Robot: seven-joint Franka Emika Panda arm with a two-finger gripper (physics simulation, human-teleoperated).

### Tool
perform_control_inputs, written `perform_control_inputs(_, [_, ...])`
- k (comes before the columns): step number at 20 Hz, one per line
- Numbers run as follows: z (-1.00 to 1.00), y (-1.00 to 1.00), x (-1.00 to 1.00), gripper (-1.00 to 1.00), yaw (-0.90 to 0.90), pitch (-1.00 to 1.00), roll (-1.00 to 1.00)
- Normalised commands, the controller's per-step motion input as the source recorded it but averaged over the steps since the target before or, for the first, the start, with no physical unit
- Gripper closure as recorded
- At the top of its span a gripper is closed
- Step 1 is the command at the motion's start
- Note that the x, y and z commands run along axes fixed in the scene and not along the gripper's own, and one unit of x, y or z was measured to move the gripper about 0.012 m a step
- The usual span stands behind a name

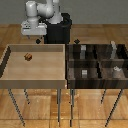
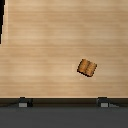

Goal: Place the loaf of bread into the appropriate compartment.

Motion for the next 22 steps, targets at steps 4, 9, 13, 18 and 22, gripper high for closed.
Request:
perform_control_inputs(4, [0.00, -1.00, 0.08, -1.00, 0.00, 0.00, 0.00])
perform_control_inputs(9, [0.00, 0.00, 0.80, -1.00, 0.00, 0.00, 0.00])
perform_control_inputs(13, [-0.25, 0.00, 0.75, -1.00, 0.00, 0.00, 0.00])
perform_control_inputs(18, [-1.00, 0.00, 0.00, -1.00, 0.00, 0.00, 0.00])
perform_control_inputs(22, [-0.25, 0.00, -0.06, -1.00, 0.00, 0.00, 0.00])
